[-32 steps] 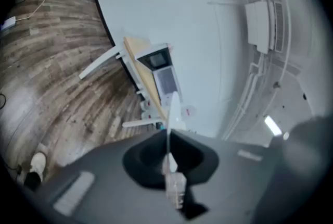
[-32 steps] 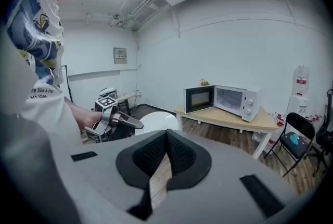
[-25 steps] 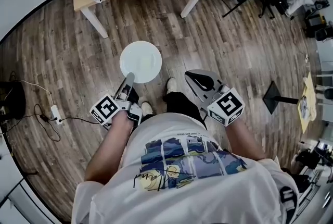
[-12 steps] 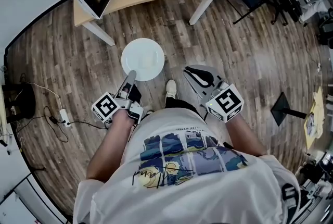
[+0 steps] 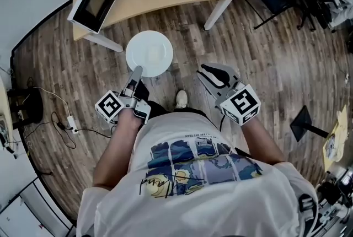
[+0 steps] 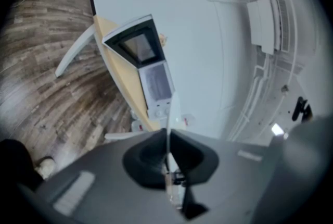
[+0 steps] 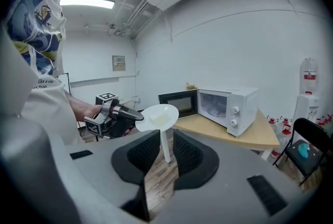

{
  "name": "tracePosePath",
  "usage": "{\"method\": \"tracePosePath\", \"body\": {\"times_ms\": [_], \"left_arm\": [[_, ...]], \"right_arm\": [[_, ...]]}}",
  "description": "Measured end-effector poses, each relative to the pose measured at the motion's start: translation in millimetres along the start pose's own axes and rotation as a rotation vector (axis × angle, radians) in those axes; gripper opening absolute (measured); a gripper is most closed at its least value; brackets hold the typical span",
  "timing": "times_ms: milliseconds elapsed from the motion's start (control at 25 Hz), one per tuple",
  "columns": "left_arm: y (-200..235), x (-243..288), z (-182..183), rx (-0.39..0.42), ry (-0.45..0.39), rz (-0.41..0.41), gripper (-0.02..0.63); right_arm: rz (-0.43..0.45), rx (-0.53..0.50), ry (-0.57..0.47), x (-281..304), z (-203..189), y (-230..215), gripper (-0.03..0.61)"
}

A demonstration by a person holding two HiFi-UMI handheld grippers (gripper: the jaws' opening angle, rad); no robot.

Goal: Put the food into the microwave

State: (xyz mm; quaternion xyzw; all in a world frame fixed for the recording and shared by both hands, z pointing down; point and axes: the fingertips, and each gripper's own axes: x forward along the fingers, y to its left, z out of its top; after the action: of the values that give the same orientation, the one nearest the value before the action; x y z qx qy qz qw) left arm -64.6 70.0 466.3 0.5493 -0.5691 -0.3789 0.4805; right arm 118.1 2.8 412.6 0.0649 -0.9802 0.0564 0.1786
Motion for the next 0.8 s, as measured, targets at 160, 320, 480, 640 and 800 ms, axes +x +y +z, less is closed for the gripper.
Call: {"method": "tracePosePath", "body": {"times_ms": [160,320,480,640,800], "left_arm": [[4,32,12,-0.005,-0.013,0.028,0.015],[9,68,35,0.012,-0.013,0.028,0.015],[18,108,64,0.003,-0.008,0.018,0.015],[31,151,94,-0.022,0.015,0.032,0.015],[36,204,132,0.014,0.045,0.027,0.015]], "right_arm": [[-0.026,0.031,-0.003,1,1,-31,0.048],[-0.067,0.065,-0.003,7,2,-60,0.021],[-0.145,0.099,0.001,10,4,-91,0.017],[-0.248,0.14,0.007,13,16,-127,0.015],[-0.312,0.175,0.009,23,31,-157,0.015]]}}
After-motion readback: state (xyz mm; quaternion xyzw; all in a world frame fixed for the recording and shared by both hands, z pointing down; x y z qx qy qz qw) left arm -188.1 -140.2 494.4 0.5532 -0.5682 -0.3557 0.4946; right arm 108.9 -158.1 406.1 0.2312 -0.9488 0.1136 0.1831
